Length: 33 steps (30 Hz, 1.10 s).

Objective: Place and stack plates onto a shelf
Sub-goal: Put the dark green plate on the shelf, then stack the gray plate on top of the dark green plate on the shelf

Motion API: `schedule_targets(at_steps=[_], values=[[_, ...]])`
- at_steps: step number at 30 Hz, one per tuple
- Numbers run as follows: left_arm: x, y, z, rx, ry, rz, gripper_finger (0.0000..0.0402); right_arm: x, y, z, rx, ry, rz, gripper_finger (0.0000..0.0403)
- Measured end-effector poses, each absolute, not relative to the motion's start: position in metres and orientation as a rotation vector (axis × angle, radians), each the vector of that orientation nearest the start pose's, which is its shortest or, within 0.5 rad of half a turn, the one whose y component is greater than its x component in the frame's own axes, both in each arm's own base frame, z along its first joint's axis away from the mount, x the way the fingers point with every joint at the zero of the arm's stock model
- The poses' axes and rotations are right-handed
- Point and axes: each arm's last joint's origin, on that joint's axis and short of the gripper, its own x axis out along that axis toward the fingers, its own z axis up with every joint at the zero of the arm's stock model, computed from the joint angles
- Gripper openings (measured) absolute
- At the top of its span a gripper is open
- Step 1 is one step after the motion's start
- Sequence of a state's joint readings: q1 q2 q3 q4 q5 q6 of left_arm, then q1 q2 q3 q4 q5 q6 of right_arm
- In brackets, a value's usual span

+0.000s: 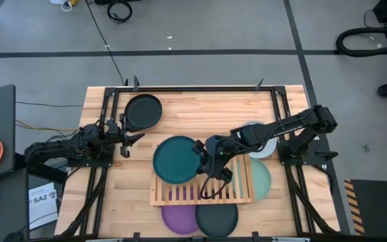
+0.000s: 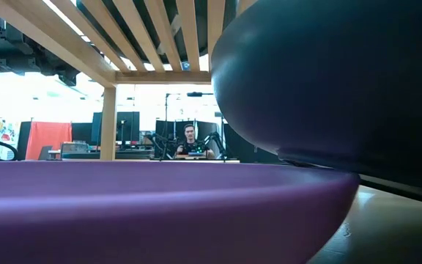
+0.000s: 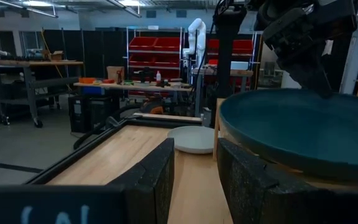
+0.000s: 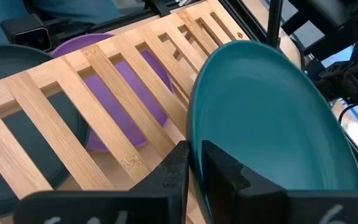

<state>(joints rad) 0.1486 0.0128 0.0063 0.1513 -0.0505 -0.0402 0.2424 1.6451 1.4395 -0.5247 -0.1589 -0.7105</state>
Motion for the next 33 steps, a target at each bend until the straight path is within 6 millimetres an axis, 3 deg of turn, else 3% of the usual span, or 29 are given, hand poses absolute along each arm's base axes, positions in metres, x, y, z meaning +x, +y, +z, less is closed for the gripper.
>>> schedule_targets(at_steps=[22,33], values=[[0.0958,0.0158,0.1792,-0.033,-0.149,0.195,0.0125,0.3517,0.0917,0.3112,-0.688,0.571,0.625,0.0123],[0.0958,0.0158,0.1792,-0.033,-0.149,0.195,0.0125,0.3522,0.0901,0.3111,-0.714,0.591,0.567,0.0126]])
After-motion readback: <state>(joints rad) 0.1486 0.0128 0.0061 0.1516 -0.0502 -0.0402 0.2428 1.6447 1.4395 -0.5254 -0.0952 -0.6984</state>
